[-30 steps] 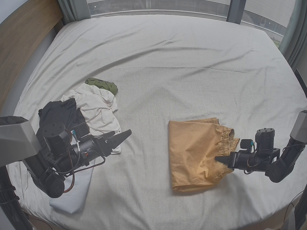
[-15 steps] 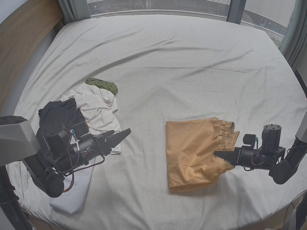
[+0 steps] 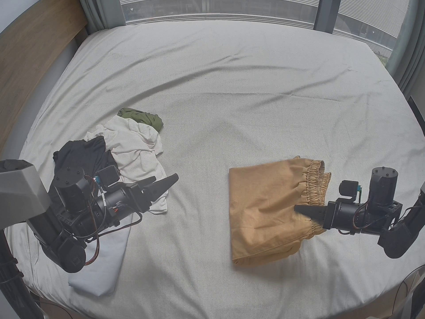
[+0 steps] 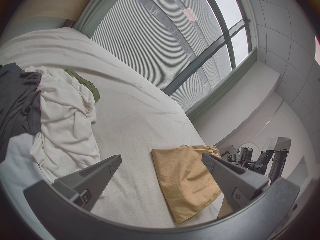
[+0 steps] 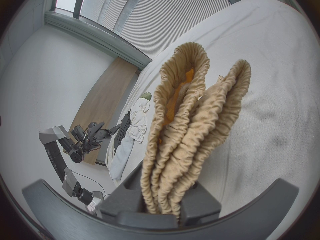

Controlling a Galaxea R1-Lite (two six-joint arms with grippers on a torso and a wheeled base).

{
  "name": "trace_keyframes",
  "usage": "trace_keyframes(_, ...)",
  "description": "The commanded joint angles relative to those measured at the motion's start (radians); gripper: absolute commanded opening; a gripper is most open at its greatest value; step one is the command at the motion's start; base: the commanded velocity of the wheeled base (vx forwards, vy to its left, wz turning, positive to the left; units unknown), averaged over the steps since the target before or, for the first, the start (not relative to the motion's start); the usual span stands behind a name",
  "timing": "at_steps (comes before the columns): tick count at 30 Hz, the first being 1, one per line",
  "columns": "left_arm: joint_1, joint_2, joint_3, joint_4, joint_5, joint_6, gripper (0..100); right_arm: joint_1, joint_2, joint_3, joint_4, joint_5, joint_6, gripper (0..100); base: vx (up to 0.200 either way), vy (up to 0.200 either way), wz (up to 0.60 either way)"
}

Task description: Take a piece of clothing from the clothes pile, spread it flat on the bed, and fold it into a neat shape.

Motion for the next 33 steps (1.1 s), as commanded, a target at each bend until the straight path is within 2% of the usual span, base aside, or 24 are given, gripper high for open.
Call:
trace_keyframes(1, 0.012, -0.011, -0.001, 0.0, 0.0, 0.001, 100, 0.011, -0.022, -0.006, -0.001, 0.001, 0.001, 0, 0.0, 0.0, 0.0)
trace_keyframes(9, 0.014, -0.007, 0.002, 0.0, 0.0, 0.04, 100, 0.037, -0.042, -0.04, 0.001, -0.002, 0.013, 0, 0.0, 0.0, 0.0)
trace_keyframes(14, 0.014, -0.004, 0.003, 0.0, 0.0, 0.042, 100, 0.05, -0.075, -0.071, -0.001, -0.001, 0.062, 0, 0.0, 0.0, 0.0)
trace_keyframes(22, 0.015, -0.008, 0.003, 0.0, 0.0, 0.042, 100, 0.053, -0.095, -0.145, 0.016, -0.001, 0.094, 0, 0.0, 0.0, 0.0)
trace_keyframes(26, 0.015, -0.008, 0.003, 0.0, 0.0, 0.042, 100, 0.08, -0.097, -0.192, 0.016, -0.001, 0.139, 0, 0.0, 0.0, 0.0)
trace_keyframes(28, 0.015, -0.005, 0.003, 0.0, 0.0, 0.042, 100, 0.099, -0.095, -0.23, 0.009, -0.006, 0.191, 0, 0.0, 0.0, 0.0)
trace_keyframes(33, 0.018, -0.004, 0.003, 0.0, 0.0, 0.042, 100, 0.115, -0.088, -0.321, 0.018, -0.006, 0.205, 0, 0.0, 0.0, 0.0)
